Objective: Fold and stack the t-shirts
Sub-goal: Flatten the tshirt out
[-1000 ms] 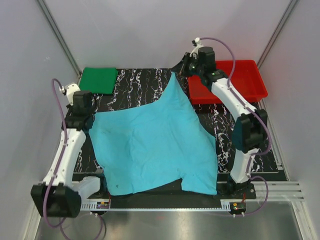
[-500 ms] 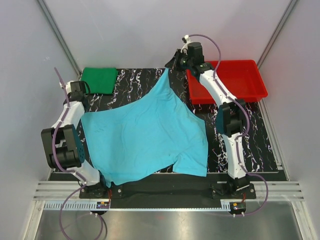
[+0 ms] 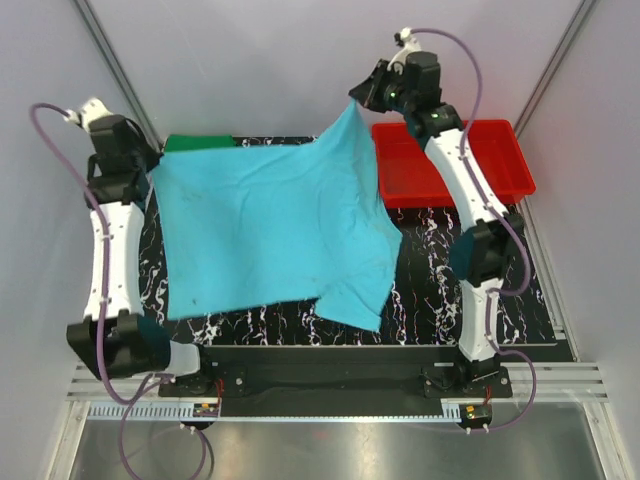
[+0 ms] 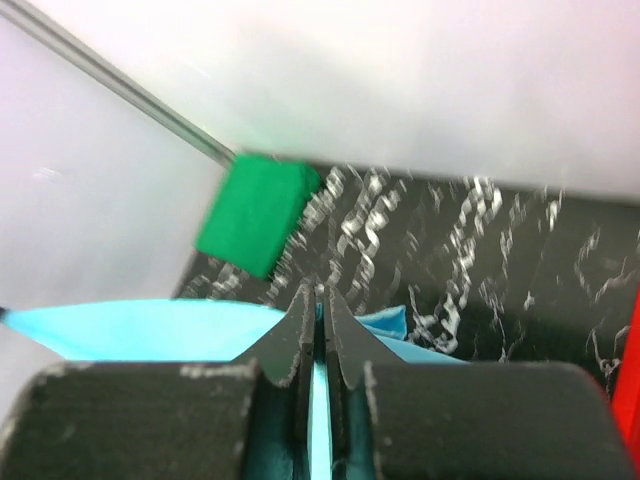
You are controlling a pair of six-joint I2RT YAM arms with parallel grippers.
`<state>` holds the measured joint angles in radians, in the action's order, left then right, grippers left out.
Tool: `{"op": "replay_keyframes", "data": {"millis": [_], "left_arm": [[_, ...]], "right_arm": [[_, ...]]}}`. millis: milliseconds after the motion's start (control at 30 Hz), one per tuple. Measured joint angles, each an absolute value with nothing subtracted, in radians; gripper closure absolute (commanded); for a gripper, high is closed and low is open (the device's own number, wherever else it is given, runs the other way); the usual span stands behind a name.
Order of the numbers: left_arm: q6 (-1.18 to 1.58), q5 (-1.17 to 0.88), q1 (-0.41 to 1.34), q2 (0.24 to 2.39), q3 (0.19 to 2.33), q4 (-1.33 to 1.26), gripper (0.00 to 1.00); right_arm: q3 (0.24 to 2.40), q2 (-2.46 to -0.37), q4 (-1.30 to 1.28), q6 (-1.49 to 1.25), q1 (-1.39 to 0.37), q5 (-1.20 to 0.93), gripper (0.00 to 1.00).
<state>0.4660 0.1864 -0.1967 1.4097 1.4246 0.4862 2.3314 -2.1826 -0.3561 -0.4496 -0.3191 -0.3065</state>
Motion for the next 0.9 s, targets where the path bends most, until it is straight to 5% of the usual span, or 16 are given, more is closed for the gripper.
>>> {"op": "replay_keyframes", "data": {"millis": [467, 900], "left_arm": [[0.426, 0.107, -0.121, 1.084, 1.868, 0.553, 1.0], [0.073, 0.524, 0.191, 0.794, 1.983, 0.49, 1.0]], "right_arm": [[2.141, -1.497, -0.295, -0.436, -0.318, -0.295, 1.0], [2.114, -1.208, -0.28, -0.513, -0.318, -0.396, 1.0]]}}
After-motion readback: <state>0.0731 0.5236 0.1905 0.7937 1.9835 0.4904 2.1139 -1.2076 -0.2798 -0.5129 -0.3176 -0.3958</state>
